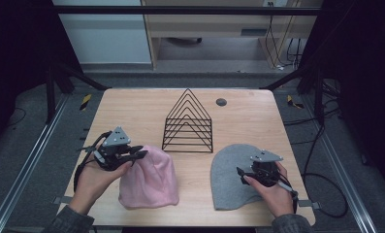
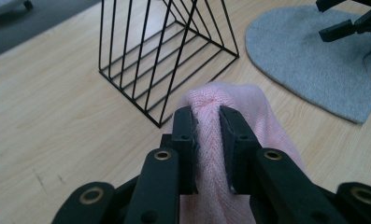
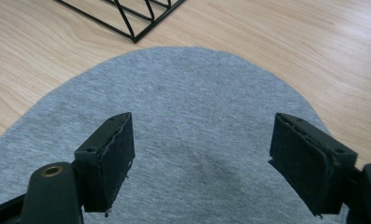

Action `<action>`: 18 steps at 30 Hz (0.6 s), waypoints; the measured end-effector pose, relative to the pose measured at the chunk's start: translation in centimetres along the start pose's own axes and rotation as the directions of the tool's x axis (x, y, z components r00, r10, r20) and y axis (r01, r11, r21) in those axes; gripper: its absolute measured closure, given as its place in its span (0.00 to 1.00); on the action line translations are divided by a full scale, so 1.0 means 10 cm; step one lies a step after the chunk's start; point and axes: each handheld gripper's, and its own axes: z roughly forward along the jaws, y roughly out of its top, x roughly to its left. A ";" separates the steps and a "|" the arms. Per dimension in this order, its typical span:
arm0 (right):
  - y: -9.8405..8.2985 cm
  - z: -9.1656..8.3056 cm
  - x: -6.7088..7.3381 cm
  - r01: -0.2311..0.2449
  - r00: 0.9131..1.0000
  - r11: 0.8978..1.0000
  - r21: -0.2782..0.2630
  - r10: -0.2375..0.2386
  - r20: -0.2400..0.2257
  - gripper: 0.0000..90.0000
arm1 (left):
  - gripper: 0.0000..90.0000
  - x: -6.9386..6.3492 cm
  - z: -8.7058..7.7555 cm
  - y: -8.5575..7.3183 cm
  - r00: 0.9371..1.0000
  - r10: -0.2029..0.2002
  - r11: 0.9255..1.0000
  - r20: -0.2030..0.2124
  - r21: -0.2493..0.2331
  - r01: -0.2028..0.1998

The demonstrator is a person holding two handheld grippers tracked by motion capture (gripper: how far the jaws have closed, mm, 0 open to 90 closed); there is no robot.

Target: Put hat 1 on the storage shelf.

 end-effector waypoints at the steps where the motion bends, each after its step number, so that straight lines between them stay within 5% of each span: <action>1: 0.00 -0.01 0.00 0.002 1.000 1.000 -0.003 -0.002 -0.004 0.27 | 0.85 0.00 -0.02 0.03 1.000 0.004 1.000 -0.008 -0.005 -0.004; 8: 0.11 -0.09 0.13 -0.020 0.997 0.996 -0.091 0.013 -0.077 0.30 | 0.85 0.04 -0.16 0.25 0.999 0.024 0.998 -0.029 -0.051 -0.026; 18: 0.51 -0.18 0.46 0.036 0.985 0.987 -0.158 -0.062 -0.163 0.36 | 0.85 0.29 -0.37 0.65 0.998 0.016 0.995 -0.053 -0.096 -0.021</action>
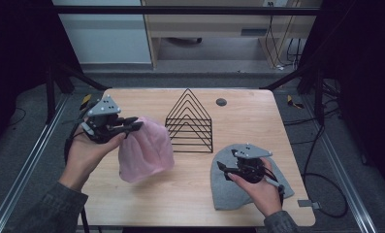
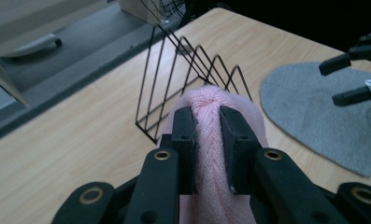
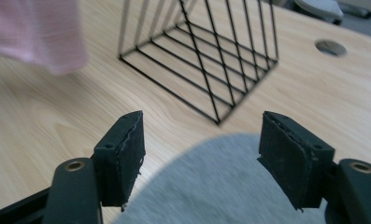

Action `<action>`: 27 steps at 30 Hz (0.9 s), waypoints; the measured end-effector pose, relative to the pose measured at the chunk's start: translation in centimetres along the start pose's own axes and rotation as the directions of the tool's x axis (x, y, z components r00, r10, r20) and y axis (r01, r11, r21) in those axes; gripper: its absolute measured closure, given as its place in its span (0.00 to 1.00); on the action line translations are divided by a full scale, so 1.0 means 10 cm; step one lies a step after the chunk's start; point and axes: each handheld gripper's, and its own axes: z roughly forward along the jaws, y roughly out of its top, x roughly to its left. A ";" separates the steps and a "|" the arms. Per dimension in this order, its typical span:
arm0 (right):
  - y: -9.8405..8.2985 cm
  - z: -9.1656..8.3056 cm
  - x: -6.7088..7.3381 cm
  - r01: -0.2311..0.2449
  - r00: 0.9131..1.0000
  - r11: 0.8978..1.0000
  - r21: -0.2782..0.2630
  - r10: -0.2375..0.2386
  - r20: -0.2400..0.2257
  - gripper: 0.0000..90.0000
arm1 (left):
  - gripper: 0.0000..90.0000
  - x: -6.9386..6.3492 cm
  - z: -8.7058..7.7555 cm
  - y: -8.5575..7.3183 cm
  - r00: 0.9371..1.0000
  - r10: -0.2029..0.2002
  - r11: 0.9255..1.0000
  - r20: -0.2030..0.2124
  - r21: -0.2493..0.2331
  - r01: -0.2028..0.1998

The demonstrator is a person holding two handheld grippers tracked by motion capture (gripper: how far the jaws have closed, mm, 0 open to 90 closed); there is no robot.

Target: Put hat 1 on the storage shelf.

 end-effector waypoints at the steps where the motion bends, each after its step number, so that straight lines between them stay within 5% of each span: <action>1: 0.05 0.01 0.04 0.006 1.000 1.000 -0.007 -0.006 -0.011 0.36 | 0.85 0.01 -0.02 0.05 1.000 0.007 1.000 -0.007 -0.008 -0.007; 10: 0.44 0.22 0.42 0.043 0.986 0.998 -0.035 -0.048 -0.159 0.47 | 0.85 0.07 -0.16 0.32 1.000 0.008 0.998 -0.006 -0.057 -0.009; 19: 0.58 0.45 0.76 0.084 0.972 0.996 -0.035 -0.089 -0.218 0.48 | 0.85 -0.04 -0.25 0.44 1.000 0.021 0.997 -0.017 -0.069 -0.022; 27: 0.74 0.62 0.92 0.068 0.974 0.997 -0.035 -0.074 -0.212 0.49 | 0.85 -0.13 -0.28 0.46 0.999 0.035 0.997 -0.006 -0.068 -0.035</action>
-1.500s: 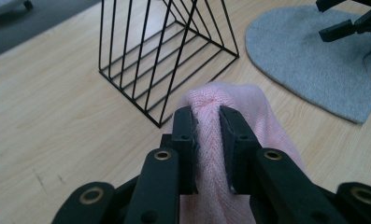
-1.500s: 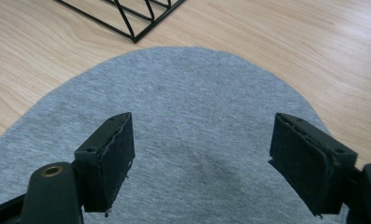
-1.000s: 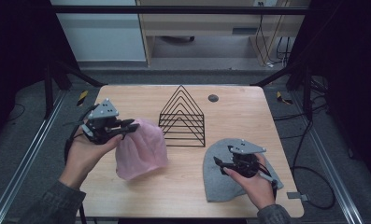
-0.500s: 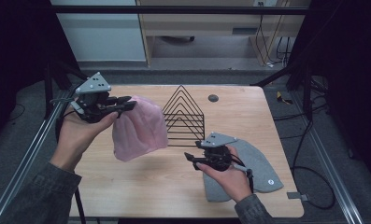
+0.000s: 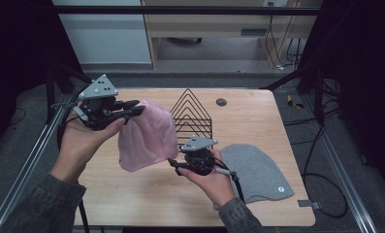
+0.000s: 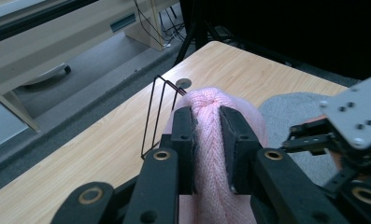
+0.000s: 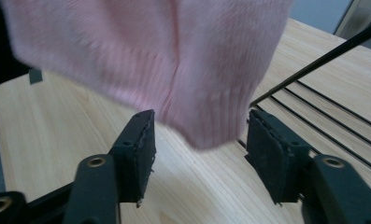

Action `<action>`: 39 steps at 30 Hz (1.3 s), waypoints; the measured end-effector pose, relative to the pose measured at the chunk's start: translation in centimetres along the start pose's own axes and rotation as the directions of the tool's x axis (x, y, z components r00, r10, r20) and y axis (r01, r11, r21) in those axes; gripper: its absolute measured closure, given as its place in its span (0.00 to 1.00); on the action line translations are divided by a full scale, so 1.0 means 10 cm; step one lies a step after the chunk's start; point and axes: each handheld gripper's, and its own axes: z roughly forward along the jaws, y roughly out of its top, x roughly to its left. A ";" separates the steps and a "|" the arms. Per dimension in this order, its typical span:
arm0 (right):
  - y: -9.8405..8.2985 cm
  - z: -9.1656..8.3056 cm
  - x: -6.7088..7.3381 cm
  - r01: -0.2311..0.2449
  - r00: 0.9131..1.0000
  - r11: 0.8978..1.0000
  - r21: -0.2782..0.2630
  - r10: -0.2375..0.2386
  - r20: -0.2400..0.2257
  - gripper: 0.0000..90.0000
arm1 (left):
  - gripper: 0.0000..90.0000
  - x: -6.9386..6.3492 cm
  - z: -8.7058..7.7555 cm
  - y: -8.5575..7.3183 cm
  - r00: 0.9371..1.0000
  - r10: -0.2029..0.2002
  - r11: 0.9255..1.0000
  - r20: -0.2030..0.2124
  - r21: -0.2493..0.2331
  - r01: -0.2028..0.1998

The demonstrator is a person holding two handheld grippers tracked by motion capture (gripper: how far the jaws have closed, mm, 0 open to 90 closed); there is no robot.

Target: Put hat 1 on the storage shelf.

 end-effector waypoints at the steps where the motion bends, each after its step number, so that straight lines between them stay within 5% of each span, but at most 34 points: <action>1: 0.02 0.03 -0.01 -0.012 1.000 1.000 0.008 0.012 -0.002 0.55 | 0.85 0.01 -0.01 0.00 1.000 0.001 1.000 0.002 0.002 -0.001; 3: 0.06 0.09 -0.06 -0.026 0.998 1.000 0.017 0.027 -0.052 0.79 | 0.85 0.03 -0.02 0.01 1.000 -0.004 1.000 0.002 -0.005 0.004; 7: 0.10 0.05 -0.08 -0.022 0.997 1.000 0.016 0.023 -0.070 0.91 | 0.84 0.10 -0.02 0.02 1.000 -0.007 1.000 -0.007 -0.007 0.007; 13: 0.23 -0.21 -0.20 0.032 0.991 0.999 0.031 -0.027 -0.132 0.91 | 0.84 0.30 0.04 0.06 1.000 -0.008 1.000 -0.006 -0.010 0.008; 22: 0.38 -0.38 -0.33 0.085 0.990 0.995 0.061 -0.077 -0.121 0.92 | 0.84 0.34 0.13 0.13 1.000 -0.003 0.999 0.029 -0.047 0.005; 32: 0.54 -0.44 -0.45 0.080 0.985 0.996 0.031 -0.075 -0.158 0.92 | 0.84 0.41 0.15 0.36 1.000 0.011 0.998 -0.001 -0.057 -0.011; 39: 0.75 -0.53 -0.58 0.109 0.984 0.994 -0.015 -0.110 -0.137 0.92 | 0.83 0.53 0.15 0.44 0.999 0.009 0.997 -0.043 -0.078 -0.012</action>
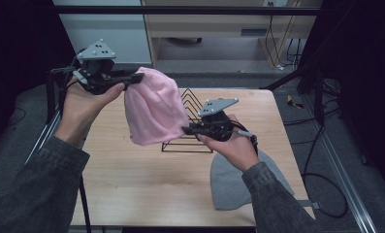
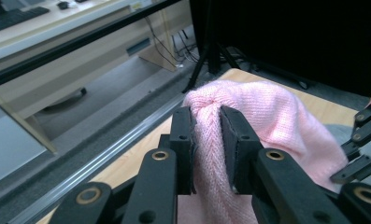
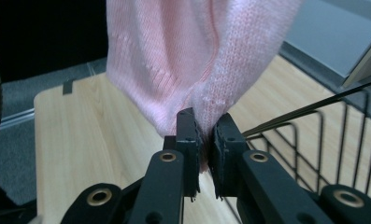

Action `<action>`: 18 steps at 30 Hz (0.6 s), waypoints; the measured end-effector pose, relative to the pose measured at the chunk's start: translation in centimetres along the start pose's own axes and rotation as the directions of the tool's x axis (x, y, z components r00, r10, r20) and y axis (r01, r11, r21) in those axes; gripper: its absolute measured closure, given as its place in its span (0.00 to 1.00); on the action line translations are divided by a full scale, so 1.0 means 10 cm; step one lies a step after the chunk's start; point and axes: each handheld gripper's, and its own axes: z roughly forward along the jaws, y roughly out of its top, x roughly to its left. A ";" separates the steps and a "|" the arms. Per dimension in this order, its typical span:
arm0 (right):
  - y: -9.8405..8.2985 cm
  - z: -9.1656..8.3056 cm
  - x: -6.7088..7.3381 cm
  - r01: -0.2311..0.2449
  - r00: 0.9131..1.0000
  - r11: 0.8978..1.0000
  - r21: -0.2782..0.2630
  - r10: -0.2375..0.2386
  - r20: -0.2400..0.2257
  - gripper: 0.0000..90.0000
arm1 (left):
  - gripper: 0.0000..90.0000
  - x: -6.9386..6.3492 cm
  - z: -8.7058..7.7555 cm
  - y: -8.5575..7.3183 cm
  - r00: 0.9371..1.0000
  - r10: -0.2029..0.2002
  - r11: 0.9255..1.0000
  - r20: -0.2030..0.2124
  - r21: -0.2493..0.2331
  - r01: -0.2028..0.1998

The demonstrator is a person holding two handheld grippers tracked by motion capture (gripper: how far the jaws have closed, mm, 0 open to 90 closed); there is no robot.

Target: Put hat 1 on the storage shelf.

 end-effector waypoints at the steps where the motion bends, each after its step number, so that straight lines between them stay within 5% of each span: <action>1: 0.02 -0.01 -0.04 -0.004 1.000 1.000 -0.008 0.004 -0.002 0.92 | 0.83 0.03 0.01 0.00 1.000 -0.011 1.000 -0.002 -0.008 0.011; 4: 0.08 -0.02 -0.14 0.000 1.000 1.000 -0.020 0.000 0.001 0.92 | 0.84 0.10 0.05 0.02 0.999 -0.039 0.999 -0.001 -0.028 0.039; 18: 0.32 -0.03 -0.41 0.008 0.997 0.999 -0.039 -0.006 0.071 0.92 | 0.83 0.17 0.17 0.23 0.999 -0.042 0.996 -0.026 -0.081 0.040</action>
